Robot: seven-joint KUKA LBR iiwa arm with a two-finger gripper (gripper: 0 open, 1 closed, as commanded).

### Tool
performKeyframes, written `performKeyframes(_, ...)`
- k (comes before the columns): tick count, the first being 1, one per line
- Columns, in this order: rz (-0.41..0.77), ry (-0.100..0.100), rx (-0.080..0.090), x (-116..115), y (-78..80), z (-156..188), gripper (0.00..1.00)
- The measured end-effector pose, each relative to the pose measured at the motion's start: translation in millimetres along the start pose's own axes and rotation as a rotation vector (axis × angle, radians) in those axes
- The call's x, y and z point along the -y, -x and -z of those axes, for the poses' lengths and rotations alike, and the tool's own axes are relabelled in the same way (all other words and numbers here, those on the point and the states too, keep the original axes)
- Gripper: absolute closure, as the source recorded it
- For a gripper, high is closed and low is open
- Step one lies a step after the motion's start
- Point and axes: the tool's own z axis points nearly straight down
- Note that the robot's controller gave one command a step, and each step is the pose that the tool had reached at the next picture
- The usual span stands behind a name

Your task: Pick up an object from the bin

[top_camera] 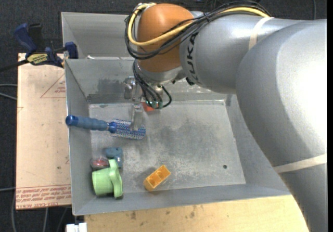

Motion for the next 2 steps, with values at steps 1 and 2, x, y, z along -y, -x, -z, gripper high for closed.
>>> performKeyframes(1,-0.075,-0.001,-0.004,-17.6,-113.1,-60.2,0.0)
performKeyframes(2,-0.079,0.0,0.005,-15.9,-108.9,-57.6,1.0)
